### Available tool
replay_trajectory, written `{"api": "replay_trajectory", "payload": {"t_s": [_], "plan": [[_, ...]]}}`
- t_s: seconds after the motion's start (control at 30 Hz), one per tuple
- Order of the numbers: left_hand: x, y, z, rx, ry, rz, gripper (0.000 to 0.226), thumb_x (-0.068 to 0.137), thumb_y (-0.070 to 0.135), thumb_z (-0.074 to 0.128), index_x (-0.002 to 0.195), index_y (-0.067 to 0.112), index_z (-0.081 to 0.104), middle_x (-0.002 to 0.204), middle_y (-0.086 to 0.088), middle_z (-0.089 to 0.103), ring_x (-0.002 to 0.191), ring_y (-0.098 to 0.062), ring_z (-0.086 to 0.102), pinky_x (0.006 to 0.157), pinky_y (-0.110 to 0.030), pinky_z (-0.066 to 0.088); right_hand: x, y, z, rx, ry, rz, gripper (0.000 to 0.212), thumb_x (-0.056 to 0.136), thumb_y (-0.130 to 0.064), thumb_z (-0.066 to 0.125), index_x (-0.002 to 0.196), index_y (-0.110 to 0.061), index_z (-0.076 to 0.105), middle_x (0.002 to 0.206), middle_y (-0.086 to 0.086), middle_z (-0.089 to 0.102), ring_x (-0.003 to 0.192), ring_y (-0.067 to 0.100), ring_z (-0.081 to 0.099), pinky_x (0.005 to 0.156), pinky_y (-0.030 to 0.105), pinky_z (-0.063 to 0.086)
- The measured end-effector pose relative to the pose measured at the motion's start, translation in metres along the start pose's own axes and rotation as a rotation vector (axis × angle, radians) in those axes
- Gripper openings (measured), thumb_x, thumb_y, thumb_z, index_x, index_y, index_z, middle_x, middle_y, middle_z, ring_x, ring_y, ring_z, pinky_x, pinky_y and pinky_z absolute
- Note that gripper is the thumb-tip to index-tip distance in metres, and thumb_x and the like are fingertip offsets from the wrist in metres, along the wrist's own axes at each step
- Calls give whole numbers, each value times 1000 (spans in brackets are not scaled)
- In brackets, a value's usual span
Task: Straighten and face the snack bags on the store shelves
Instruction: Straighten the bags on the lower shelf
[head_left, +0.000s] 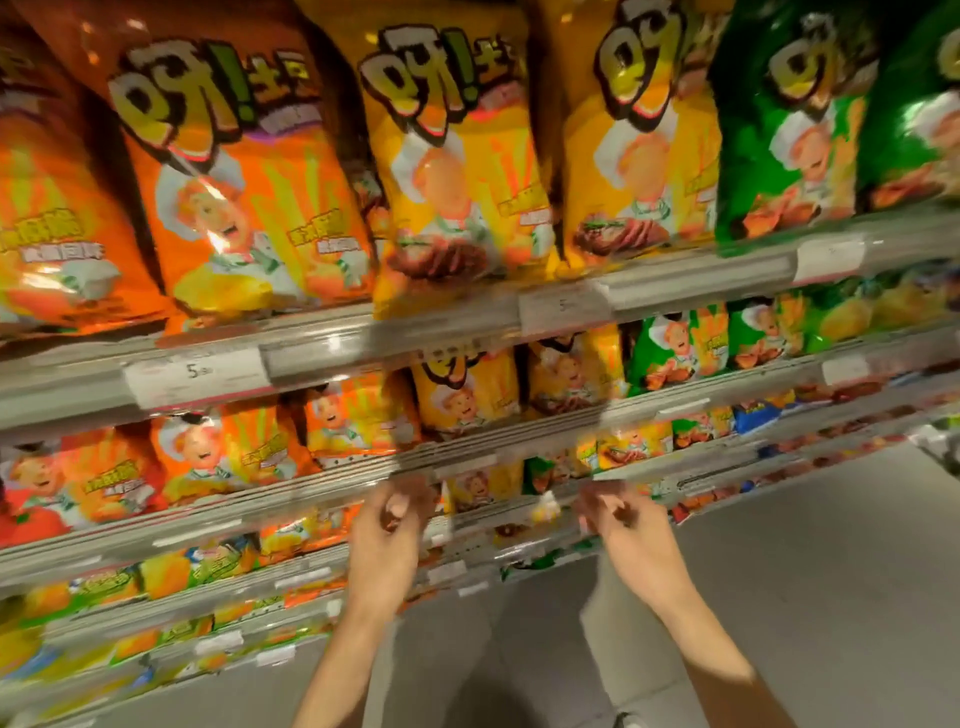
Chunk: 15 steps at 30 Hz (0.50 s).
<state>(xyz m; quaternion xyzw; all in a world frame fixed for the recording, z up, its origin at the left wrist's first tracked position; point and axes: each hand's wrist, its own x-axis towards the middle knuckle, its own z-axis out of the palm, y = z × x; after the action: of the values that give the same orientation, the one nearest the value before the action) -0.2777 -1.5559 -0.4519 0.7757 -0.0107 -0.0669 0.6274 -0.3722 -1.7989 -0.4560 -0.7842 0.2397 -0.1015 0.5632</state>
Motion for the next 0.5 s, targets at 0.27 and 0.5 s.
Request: {"api": "replay_trajectory", "payload": {"t_s": [0.27, 0.5], "plan": [[-35, 15, 153, -104, 170, -173, 9, 97, 16, 68, 102, 18, 75, 99, 12, 76, 100, -16, 70, 96, -41, 53, 77, 55, -125, -43, -148, -21, 9, 97, -23, 66, 92, -26, 73, 81, -18, 74, 77, 2, 69, 68, 13, 49], [-49, 22, 221, -102, 241, -225, 16, 97, 2, 63, 95, 14, 73, 100, -6, 76, 99, -29, 71, 96, -45, 55, 101, 82, -190, -23, -173, 46, 10, 99, -26, 63, 94, -27, 71, 84, -12, 77, 78, -3, 71, 69, 15, 51]]}}
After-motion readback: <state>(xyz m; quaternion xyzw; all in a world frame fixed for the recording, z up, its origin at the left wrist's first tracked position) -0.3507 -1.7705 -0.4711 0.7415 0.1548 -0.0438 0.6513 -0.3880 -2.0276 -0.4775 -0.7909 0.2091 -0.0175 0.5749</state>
